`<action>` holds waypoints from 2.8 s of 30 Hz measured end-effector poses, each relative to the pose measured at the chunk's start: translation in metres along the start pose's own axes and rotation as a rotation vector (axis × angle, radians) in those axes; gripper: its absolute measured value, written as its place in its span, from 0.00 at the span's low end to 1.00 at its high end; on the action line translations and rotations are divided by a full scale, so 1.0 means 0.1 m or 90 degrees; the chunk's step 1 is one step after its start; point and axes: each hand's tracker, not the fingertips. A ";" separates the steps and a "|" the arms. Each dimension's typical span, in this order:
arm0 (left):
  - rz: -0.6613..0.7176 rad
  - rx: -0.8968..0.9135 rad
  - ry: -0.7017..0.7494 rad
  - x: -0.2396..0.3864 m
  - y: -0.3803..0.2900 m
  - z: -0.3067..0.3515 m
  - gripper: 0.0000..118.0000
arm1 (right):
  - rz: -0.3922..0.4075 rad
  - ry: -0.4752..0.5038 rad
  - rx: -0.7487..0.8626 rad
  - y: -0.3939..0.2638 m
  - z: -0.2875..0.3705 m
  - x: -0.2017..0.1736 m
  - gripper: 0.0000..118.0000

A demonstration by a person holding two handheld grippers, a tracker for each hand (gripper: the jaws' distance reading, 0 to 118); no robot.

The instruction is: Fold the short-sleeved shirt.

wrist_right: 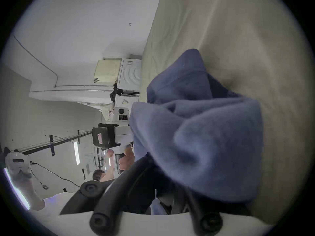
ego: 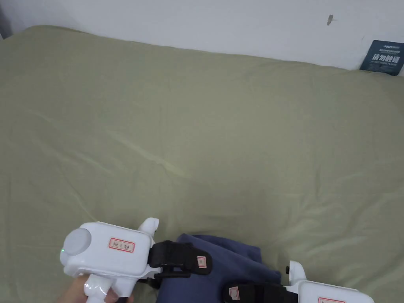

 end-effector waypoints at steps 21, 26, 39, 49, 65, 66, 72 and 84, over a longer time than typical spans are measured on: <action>0.041 0.203 0.289 -0.56 0.35 3.46 0.22 | 0.325 -0.233 0.239 -0.43 0.35 -1.57 0.00; 0.061 0.201 0.294 -0.66 0.62 3.79 0.22 | 0.340 -0.273 0.243 -0.47 0.27 -1.66 0.00; 0.014 0.281 0.399 -0.36 0.61 4.10 1.00 | 0.342 -0.271 0.254 -0.45 0.44 -1.68 0.00; -0.061 0.337 0.498 0.24 0.36 3.56 0.00 | 0.400 -0.272 0.297 -0.54 0.75 -1.90 0.00; -0.488 0.688 0.541 3.00 -1.00 0.31 0.00 | 0.701 -0.690 0.601 -0.89 0.86 -2.83 0.00; -0.503 0.683 0.553 3.10 -1.00 0.22 0.00 | 0.690 -0.683 0.609 -0.90 0.89 -2.86 0.00; -0.559 0.694 0.551 3.36 -1.10 0.10 0.00 | 0.694 -0.662 0.660 -0.98 1.05 -3.05 0.00; -0.539 0.723 0.547 3.42 -1.09 0.34 0.00 | 0.692 -0.629 0.689 -1.04 1.05 -3.22 0.00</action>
